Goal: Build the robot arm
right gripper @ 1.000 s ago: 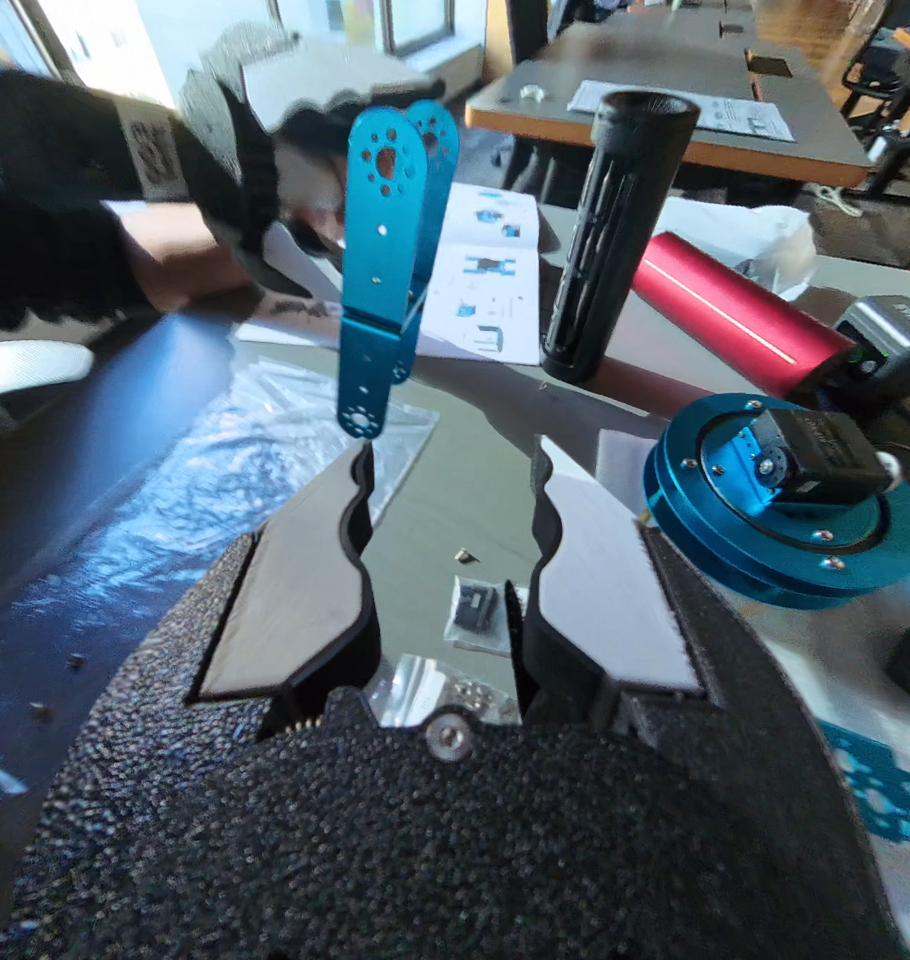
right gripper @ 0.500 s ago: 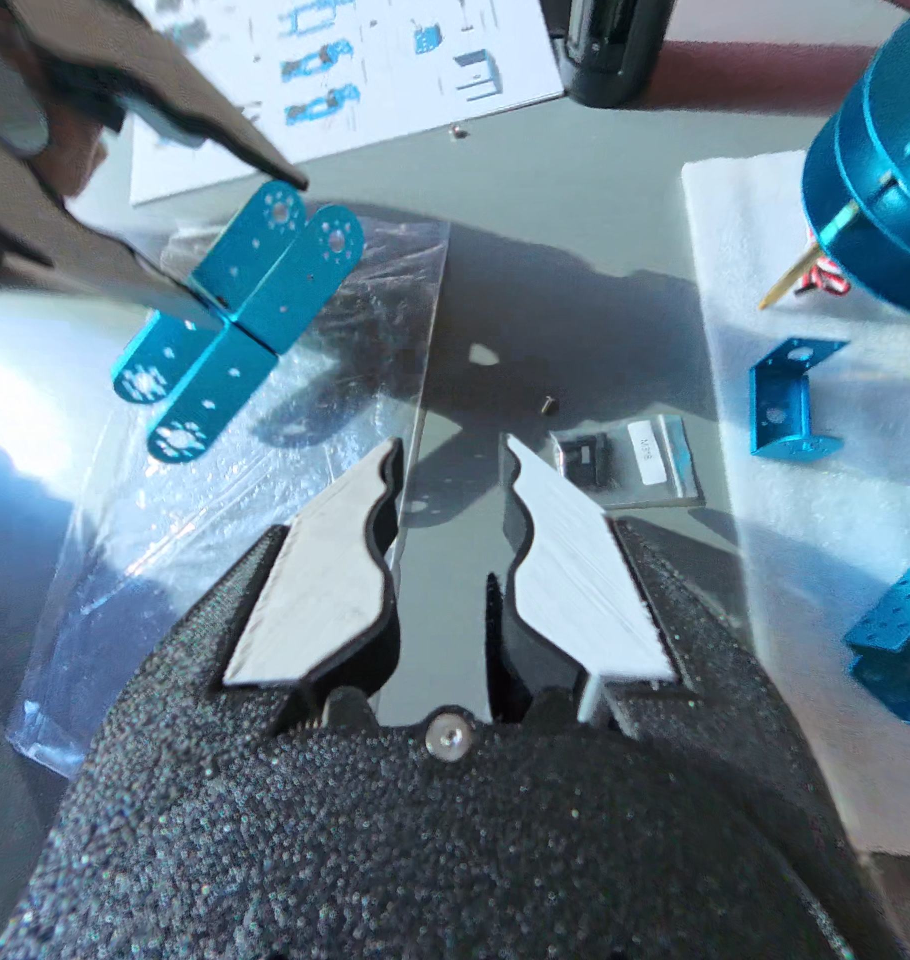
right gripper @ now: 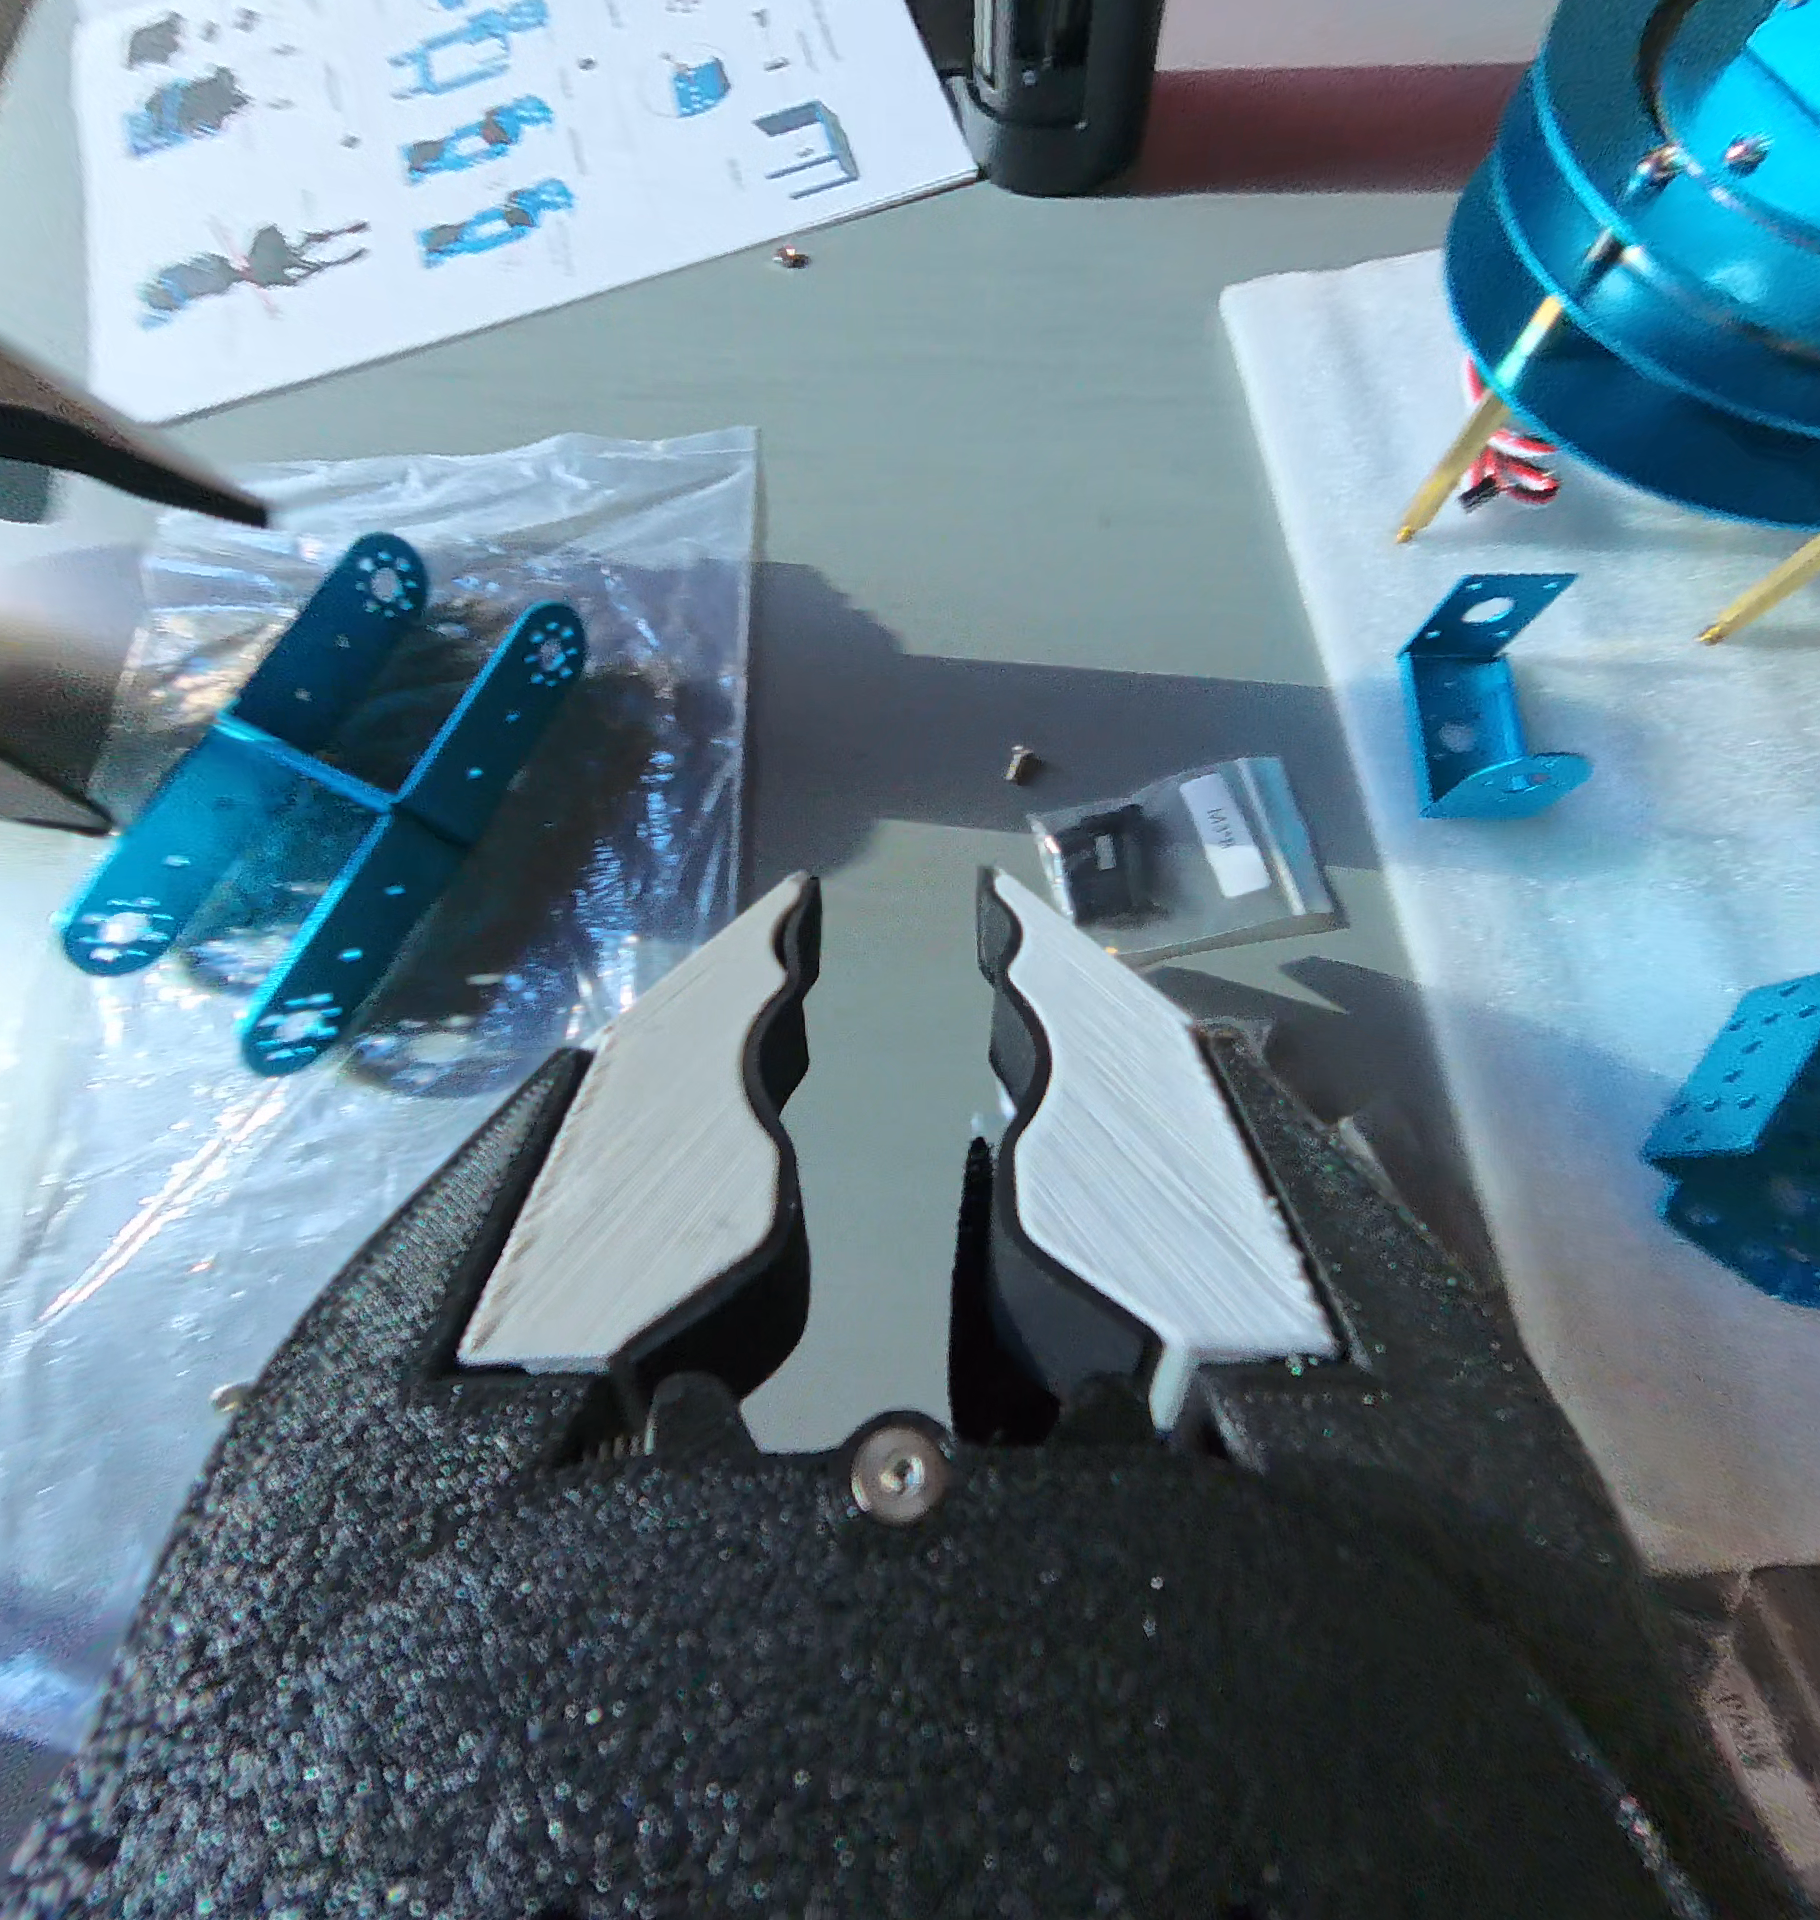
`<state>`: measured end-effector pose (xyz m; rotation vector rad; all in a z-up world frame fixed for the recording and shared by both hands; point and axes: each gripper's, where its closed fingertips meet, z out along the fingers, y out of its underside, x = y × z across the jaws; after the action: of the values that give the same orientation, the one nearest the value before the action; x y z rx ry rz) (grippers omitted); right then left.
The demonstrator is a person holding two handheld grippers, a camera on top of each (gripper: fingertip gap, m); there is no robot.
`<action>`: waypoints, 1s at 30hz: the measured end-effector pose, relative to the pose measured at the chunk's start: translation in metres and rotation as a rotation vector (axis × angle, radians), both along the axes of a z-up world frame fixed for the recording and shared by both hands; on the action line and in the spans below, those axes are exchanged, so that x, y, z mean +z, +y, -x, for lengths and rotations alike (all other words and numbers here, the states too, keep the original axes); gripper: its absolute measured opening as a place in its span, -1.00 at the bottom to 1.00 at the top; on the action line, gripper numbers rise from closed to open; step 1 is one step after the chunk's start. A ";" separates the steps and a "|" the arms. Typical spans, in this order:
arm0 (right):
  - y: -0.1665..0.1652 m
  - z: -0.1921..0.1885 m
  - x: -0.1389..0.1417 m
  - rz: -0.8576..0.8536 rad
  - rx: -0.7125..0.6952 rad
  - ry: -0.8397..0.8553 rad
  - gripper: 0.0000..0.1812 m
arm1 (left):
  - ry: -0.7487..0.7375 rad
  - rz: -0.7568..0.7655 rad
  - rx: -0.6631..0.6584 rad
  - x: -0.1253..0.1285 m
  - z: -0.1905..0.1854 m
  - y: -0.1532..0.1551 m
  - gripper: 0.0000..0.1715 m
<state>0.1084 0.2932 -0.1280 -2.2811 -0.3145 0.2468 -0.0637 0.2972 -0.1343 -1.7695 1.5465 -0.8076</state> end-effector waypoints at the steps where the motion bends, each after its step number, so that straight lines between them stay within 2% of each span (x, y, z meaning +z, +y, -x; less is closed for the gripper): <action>1: 0.003 -0.002 -0.002 0.003 -0.002 -0.018 -0.68 | -0.022 -0.028 -0.016 0.004 0.011 0.000 -0.17; 4: 0.017 -0.004 -0.006 0.043 -0.008 -0.042 -0.67 | -0.076 -0.125 -0.082 0.019 0.046 -0.002 -0.27; 6: 0.028 -0.005 -0.009 0.085 -0.041 -0.028 -0.68 | -0.112 -0.154 -0.139 0.027 0.065 -0.007 -0.40; 10: 0.046 -0.014 -0.025 0.208 -0.074 -0.061 -0.80 | -0.115 -0.116 -0.180 0.029 0.081 -0.008 -0.42; 14: 0.054 -0.012 -0.028 0.292 -0.046 -0.009 -0.79 | -0.151 -0.094 -0.204 0.032 0.076 -0.013 -0.42; 15: 0.055 -0.010 -0.026 0.294 -0.036 0.001 -0.85 | -0.155 -0.092 -0.212 0.032 0.073 -0.016 -0.42; 18: 0.047 -0.008 -0.035 0.383 -0.021 -0.036 -0.82 | -0.138 -0.112 -0.206 0.028 0.063 -0.016 -0.42; 21: 0.053 -0.009 -0.035 0.350 -0.028 -0.067 -0.84 | -0.126 -0.123 -0.232 0.023 0.050 -0.021 -0.43; 22: 0.053 -0.010 -0.036 0.354 -0.028 -0.080 -0.89 | -0.121 -0.122 -0.236 0.021 0.045 -0.022 -0.43; 23: 0.053 -0.013 -0.036 0.350 -0.034 -0.099 -0.96 | -0.113 -0.126 -0.230 0.018 0.041 -0.021 -0.43; 30: 0.052 -0.013 -0.035 0.324 -0.036 -0.059 -1.00 | -0.095 -0.178 -0.164 0.012 0.014 -0.014 -0.43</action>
<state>0.1209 0.3457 -0.1631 -2.6155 -0.2796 0.2249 -0.0779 0.2831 -0.1220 -1.4723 1.6614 -0.7934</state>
